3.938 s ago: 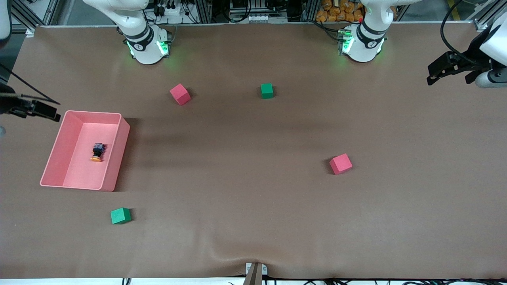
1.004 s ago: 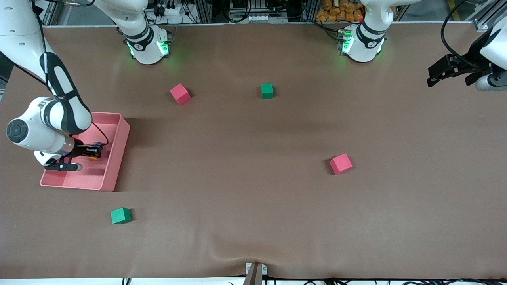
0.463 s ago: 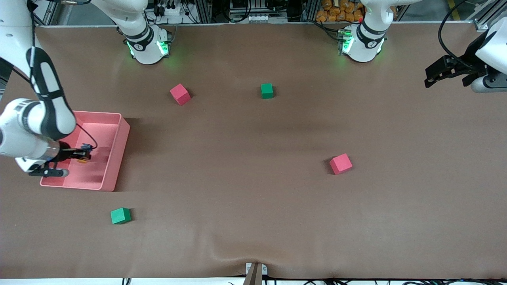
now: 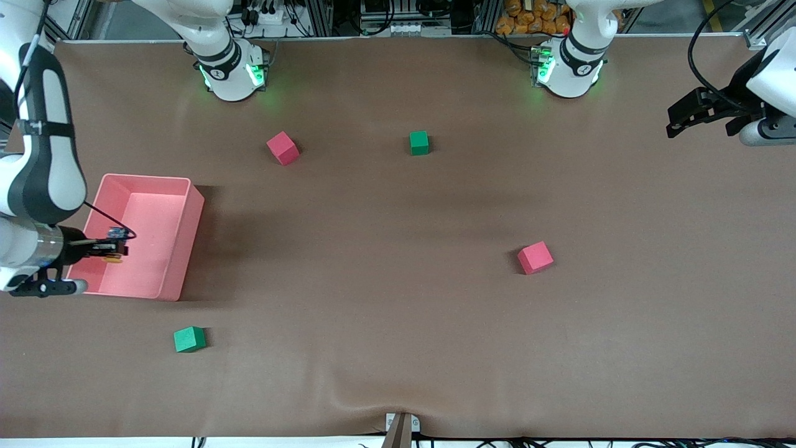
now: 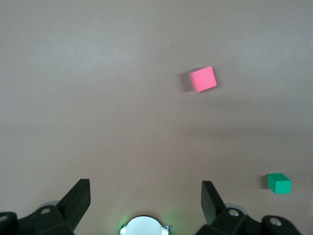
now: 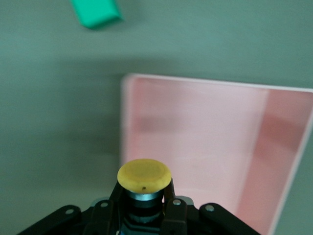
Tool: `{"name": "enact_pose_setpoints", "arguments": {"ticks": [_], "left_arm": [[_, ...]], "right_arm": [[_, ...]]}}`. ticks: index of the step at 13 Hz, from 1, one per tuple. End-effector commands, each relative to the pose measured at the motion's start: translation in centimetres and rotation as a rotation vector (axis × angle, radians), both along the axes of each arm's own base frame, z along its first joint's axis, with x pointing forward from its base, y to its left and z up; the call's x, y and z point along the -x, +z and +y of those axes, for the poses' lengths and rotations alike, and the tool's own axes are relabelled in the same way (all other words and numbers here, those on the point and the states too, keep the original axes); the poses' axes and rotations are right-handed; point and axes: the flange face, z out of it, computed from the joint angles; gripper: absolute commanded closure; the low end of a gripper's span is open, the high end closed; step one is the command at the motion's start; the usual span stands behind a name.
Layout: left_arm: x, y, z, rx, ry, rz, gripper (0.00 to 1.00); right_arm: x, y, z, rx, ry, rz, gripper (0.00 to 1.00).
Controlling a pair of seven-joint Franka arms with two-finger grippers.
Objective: Place and upright button with both arms
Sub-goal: 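Carry the yellow button out of the tray toward the table middle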
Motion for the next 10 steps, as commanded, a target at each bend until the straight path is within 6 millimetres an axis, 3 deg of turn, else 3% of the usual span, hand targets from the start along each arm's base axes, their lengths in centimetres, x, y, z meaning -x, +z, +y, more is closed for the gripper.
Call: {"name": "enact_pose_setpoints", "arguments": {"ticks": [1,3,6,8,10], "left_arm": [[0.1,0.2,0.0,-0.018,-0.001,0.0,0.0],[0.0,-0.1,0.0,-0.019,-0.003,0.007,0.0],[-0.3,-0.6,-0.1,-0.018,-0.004,0.018,0.0],[-0.4,-0.8,-0.1,-0.017,-0.006,0.021,0.0],[-1.0,-1.6,-0.3,-0.019,-0.009,0.033,0.0]], "right_arm": [[-1.4,2.4,10.5,0.001,-0.02,-0.006,1.0],[-2.1,2.7,20.1,0.013,0.029,-0.042,1.0],[-2.1,0.4,30.8,0.019,-0.057,-0.083,1.0],[-1.1,-3.2,38.1,-0.029,-0.119,-0.129,1.0],[0.4,-8.0,44.1,-0.07,-0.092,-0.157,1.0]]}}
